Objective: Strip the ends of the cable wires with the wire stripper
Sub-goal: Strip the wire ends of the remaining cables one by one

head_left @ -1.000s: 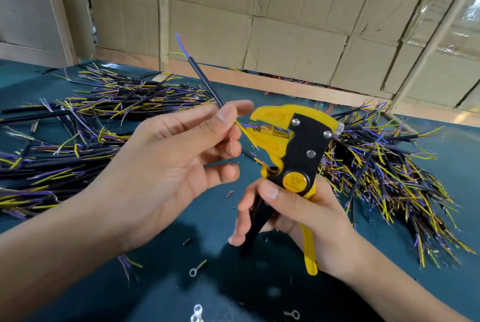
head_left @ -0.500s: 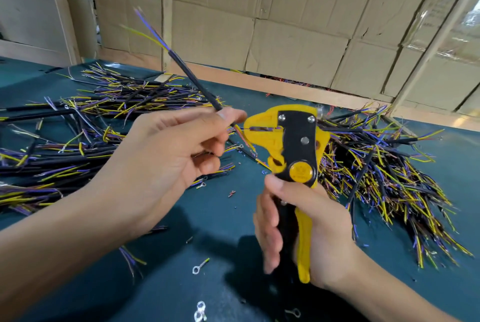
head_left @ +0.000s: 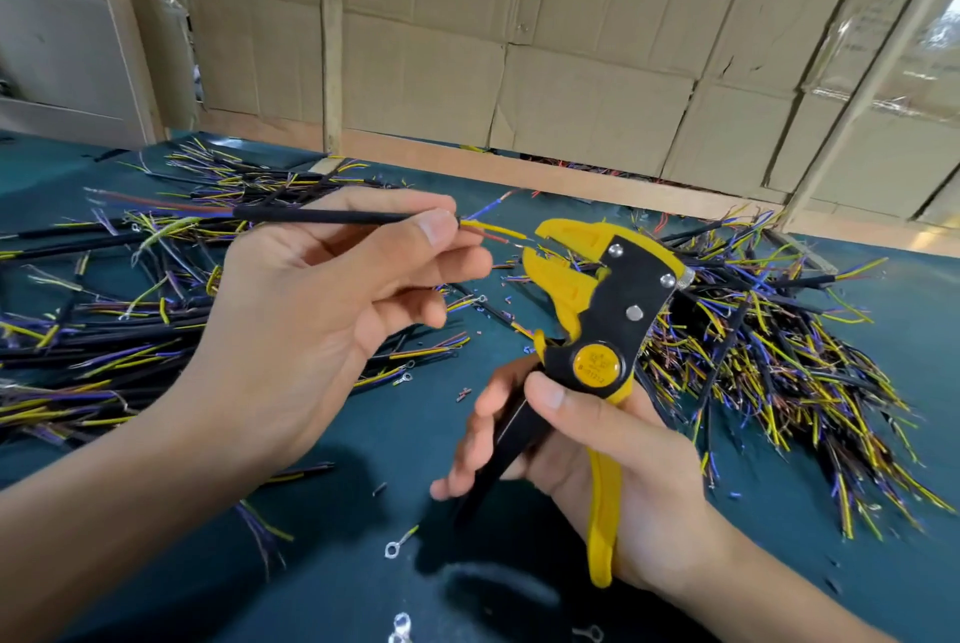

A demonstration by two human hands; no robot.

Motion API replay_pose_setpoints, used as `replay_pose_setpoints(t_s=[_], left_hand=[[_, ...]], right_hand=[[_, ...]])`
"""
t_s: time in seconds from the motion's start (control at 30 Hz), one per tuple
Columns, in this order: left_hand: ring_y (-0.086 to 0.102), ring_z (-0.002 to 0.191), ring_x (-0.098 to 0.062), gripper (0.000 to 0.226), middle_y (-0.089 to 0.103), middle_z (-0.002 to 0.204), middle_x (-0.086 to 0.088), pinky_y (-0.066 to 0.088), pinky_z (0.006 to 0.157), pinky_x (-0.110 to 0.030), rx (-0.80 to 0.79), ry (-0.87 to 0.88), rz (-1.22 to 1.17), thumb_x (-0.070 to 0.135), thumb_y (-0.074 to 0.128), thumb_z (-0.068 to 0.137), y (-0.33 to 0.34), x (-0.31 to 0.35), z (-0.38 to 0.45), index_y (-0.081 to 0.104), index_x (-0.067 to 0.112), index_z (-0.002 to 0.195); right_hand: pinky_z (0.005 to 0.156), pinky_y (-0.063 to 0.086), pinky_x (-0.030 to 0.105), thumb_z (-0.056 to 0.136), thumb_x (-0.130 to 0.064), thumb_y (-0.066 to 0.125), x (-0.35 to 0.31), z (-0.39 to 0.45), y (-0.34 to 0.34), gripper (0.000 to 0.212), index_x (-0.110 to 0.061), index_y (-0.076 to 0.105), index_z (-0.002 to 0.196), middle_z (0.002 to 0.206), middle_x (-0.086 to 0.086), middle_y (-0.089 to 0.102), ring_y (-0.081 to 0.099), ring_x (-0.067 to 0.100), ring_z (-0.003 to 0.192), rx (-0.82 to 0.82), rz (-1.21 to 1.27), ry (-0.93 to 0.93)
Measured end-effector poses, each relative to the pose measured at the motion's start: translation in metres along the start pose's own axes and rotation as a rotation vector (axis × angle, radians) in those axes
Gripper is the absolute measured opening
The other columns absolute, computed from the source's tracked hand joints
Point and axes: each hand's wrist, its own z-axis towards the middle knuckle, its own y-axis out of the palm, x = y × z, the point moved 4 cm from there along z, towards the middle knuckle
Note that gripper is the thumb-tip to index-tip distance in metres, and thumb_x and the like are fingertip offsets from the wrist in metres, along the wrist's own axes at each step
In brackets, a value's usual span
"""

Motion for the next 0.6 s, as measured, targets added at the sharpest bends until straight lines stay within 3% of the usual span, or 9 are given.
replay_pose_setpoints(t_s=[0.6], left_hand=[[0.061,0.068,-0.017,0.003,0.063,0.077,-0.004,0.045,0.054,-0.025,-0.062,-0.011,-0.177,0.018,0.058,0.09,0.0108,-0.0087,-0.0065,0.061,0.017,0.091]], right_hand=[[0.081,0.038,0.084,0.092,-0.032,0.072,-0.0007,-0.0013,0.0052,0.029,-0.004,0.068,0.099,0.086,0.02,0.067,0.066,0.043,0.082,-0.002,-0.094,0.006]])
